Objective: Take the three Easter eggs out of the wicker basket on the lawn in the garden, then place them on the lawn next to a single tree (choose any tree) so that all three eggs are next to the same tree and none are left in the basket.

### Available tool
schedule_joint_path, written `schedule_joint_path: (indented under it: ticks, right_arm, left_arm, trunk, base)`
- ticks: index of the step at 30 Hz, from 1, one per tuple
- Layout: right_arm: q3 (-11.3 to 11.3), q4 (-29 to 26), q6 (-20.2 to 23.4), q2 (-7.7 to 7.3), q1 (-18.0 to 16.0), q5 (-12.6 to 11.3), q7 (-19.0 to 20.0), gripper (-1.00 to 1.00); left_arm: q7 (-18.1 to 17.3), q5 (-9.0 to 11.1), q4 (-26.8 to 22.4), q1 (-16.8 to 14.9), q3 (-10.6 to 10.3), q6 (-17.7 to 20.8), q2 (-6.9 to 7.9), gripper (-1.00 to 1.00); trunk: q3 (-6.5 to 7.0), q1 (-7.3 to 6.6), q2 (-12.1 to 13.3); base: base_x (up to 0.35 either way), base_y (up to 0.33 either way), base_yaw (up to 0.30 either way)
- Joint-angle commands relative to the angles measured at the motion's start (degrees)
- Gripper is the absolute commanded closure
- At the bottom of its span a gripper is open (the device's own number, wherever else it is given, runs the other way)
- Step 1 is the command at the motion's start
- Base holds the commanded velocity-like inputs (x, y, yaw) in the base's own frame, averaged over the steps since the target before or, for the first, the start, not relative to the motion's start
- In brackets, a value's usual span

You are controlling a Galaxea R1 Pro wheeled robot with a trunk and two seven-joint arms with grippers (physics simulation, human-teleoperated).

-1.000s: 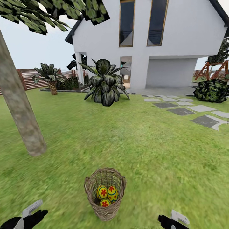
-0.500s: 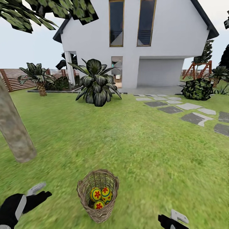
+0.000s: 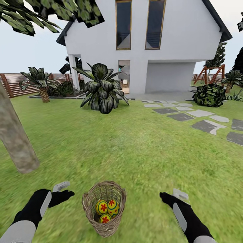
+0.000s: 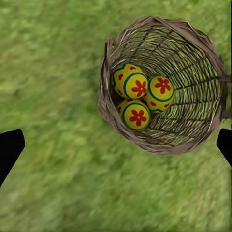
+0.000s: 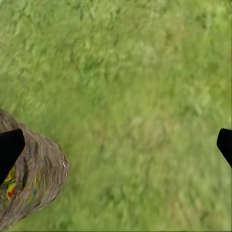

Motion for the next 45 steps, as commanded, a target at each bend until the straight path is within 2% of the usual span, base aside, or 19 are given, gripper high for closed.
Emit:
schedule_joint_path:
  ticks: [1,3,6,10,12,13,15,19,27,45]
  right_arm:
    - [0.05,-1.24,0.50,0.21,-0.30,-0.55,-0.33,-1.00]
    - [0.16,-4.78,1.18,0.74,-0.76,-0.52,-0.26,-1.00]
    - [0.24,-7.22,1.30,1.35,-1.00,-0.78,-0.10,-1.00]
    - [0.71,-8.96,1.48,3.75,-1.07,-0.71,-0.10,-1.00]
    - [2.32,-10.35,1.78,5.06,-1.08,-0.66,-0.20,-1.00]
    - [3.26,-10.70,2.04,5.25,-1.08,-0.79,-0.19,-1.00]
    - [4.53,-11.17,2.98,5.29,-1.08,-1.13,-0.17,-1.00]
    - [5.26,-11.46,4.02,5.34,-1.09,-1.32,-0.11,-1.00]
    - [5.52,-11.92,4.33,5.40,-1.09,-1.38,-0.14,-1.00]
    - [5.53,-13.18,4.43,5.76,-1.09,-1.38,-0.09,-1.00]
  left_arm:
    - [-0.01,0.28,-0.07,-0.08,0.15,0.37,-0.05,-1.00]
    - [0.05,0.27,-0.10,-0.21,0.08,0.37,-0.12,-1.00]
    - [0.07,0.27,-0.16,-0.29,0.04,0.36,-0.16,-1.00]
    - [0.08,0.31,-0.18,-0.31,-0.08,0.29,-0.46,-1.00]
    - [0.04,0.28,-0.18,-0.32,-0.70,0.20,-1.41,-1.00]
    - [0.03,0.28,-0.18,-0.32,-1.10,0.14,-1.76,-1.00]
    - [0.02,0.27,-0.18,-0.32,-1.81,0.11,-2.15,-1.00]
    - [-0.17,0.31,-0.37,-0.32,-2.48,-0.17,-2.40,-1.00]
    - [-0.41,0.35,-0.55,-0.31,-2.68,0.23,-2.35,-1.00]
    - [-0.52,0.37,-0.81,-0.31,-2.78,0.51,-2.46,-1.00]
  trunk:
    - [0.10,-0.22,0.38]
    - [0.46,-0.66,1.18]
    - [1.00,-1.32,2.38]
    - [1.54,-1.98,3.58]
    - [1.54,-1.98,3.58]
    - [1.54,-1.98,3.58]
    - [1.54,-1.98,3.58]
    - [1.54,-1.98,3.58]
    - [1.54,-1.98,3.58]
    - [1.54,-1.98,3.58]
  base:
    - [0.000,0.000,0.000]
    - [0.000,0.000,0.000]
    - [0.000,0.000,0.000]
    - [0.000,0.000,0.000]
    - [0.000,0.000,0.000]
    - [0.000,0.000,0.000]
    - [0.000,0.000,0.000]
    - [0.000,0.000,-0.114]
    - [0.000,0.000,-0.226]
    - [0.052,0.000,-0.012]
